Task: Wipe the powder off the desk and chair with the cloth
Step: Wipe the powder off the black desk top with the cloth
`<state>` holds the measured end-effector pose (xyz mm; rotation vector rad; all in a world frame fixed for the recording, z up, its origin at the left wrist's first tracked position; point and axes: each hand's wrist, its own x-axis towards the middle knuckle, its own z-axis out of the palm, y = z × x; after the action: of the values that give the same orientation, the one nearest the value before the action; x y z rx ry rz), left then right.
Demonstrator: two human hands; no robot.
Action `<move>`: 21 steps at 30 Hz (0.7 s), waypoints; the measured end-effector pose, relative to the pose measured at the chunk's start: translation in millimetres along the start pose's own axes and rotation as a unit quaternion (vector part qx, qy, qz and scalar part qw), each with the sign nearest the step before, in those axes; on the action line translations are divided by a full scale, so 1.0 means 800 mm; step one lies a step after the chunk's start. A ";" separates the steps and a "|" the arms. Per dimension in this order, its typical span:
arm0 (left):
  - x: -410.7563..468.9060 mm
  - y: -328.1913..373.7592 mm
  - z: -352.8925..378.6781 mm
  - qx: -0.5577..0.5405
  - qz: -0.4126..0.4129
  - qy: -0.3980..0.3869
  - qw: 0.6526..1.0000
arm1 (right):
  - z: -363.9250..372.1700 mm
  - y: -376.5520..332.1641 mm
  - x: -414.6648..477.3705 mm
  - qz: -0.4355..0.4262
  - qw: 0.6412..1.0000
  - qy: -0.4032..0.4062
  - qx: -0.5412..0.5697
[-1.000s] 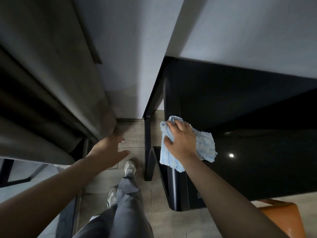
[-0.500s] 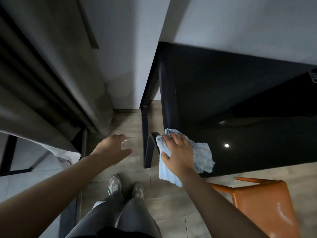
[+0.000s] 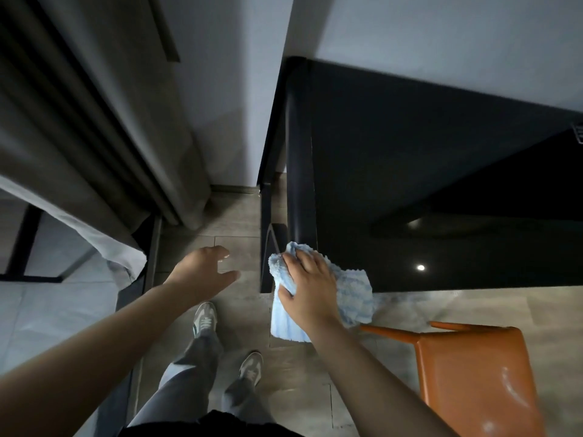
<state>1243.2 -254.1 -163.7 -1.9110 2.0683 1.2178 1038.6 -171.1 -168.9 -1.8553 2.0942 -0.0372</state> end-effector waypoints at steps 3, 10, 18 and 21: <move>-0.024 0.004 0.017 -0.009 -0.008 0.010 1.000 | 0.002 0.006 -0.021 -0.010 1.000 -0.007 0.024; -0.074 0.019 0.048 -0.012 -0.013 0.051 0.999 | 0.001 0.020 -0.072 0.000 0.994 -0.012 0.111; -0.125 0.040 0.066 -0.031 0.007 0.044 0.999 | -0.031 0.056 -0.150 0.074 0.978 0.058 0.188; -0.142 0.065 0.068 -0.029 0.050 0.021 0.998 | -0.046 0.069 -0.178 0.128 0.960 0.092 0.230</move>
<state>1198.8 -134.8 -113.6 -1.8942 2.1991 1.2813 988.3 -32.8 -114.4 -1.3432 2.1917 -0.5999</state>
